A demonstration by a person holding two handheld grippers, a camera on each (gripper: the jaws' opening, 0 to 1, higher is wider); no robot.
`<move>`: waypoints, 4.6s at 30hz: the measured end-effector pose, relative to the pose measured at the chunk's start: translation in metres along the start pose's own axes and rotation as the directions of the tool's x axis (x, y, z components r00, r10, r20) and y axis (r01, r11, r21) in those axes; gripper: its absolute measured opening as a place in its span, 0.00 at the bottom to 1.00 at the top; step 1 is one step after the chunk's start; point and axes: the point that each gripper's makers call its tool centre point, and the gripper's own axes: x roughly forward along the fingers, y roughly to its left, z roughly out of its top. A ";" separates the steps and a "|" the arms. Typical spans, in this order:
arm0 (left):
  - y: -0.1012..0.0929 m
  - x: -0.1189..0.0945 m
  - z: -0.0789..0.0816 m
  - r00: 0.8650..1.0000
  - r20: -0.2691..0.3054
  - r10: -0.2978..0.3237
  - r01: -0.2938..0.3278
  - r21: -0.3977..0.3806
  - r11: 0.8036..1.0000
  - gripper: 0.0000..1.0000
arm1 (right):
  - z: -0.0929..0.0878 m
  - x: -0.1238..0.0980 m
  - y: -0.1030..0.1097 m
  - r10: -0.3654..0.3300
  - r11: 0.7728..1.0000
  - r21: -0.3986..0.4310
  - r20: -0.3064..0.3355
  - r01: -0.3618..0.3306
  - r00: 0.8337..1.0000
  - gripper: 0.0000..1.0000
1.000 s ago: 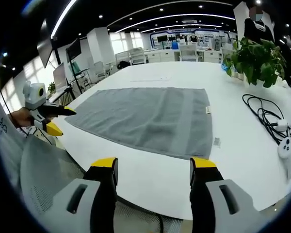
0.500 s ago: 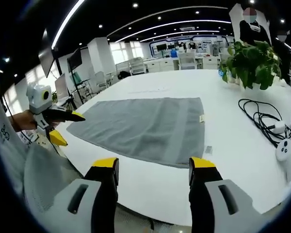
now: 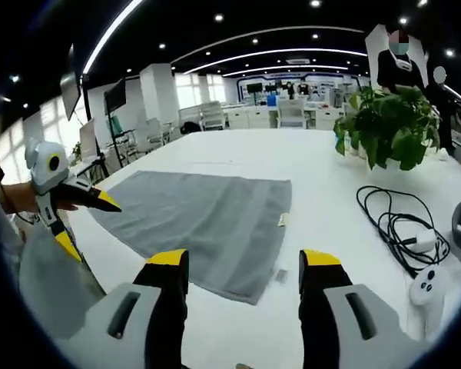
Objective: Fold the towel on the table until its edges align and the towel forms a compact rectangular stack.
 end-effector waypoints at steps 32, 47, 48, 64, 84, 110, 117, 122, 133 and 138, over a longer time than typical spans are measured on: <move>-0.017 0.109 0.036 0.994 0.021 -0.110 0.108 0.080 0.991 0.59 | 0.029 0.090 -0.065 0.025 1.000 0.010 0.021 -0.025 0.999 0.50; -0.025 0.147 0.036 0.989 0.006 -0.149 0.148 0.027 0.989 0.48 | 0.033 0.135 -0.079 0.034 0.999 0.029 0.016 -0.034 0.999 0.46; -0.024 0.150 0.036 0.988 0.005 -0.152 0.152 0.029 0.988 0.48 | 0.033 0.137 -0.079 0.032 0.999 0.026 0.014 -0.032 0.999 0.45; -0.032 0.184 0.023 0.982 -0.023 -0.189 0.190 0.088 0.978 0.30 | 0.041 0.169 -0.084 0.047 0.999 0.021 0.013 -0.047 0.999 0.43; -0.022 0.206 0.003 0.988 -0.076 -0.133 0.146 0.222 0.964 0.26 | 0.045 0.188 -0.085 0.056 0.997 0.056 0.012 -0.057 0.998 0.42; -0.014 0.207 0.004 0.993 -0.012 -0.115 0.115 0.200 0.973 0.03 | 0.037 0.229 -0.086 0.025 0.999 0.049 -0.029 -0.023 0.999 0.36; -0.013 0.207 0.004 0.994 -0.008 -0.111 0.111 0.172 0.979 0.02 | 0.030 0.248 -0.095 -0.020 0.999 0.024 -0.064 0.022 0.998 0.29; -0.014 0.207 0.004 0.992 -0.008 -0.126 0.126 0.172 0.977 0.03 | 0.032 0.258 -0.103 -0.048 0.999 -0.015 -0.068 0.047 0.997 0.21; -0.014 0.207 0.004 0.991 -0.009 -0.135 0.134 0.226 0.965 0.03 | 0.030 0.283 -0.110 -0.054 0.995 -0.085 -0.105 0.046 0.993 0.16; -0.014 0.207 0.004 0.991 -0.008 -0.132 0.130 0.227 0.965 0.03 | 0.030 0.282 -0.107 -0.018 0.995 -0.097 -0.092 0.009 0.996 0.10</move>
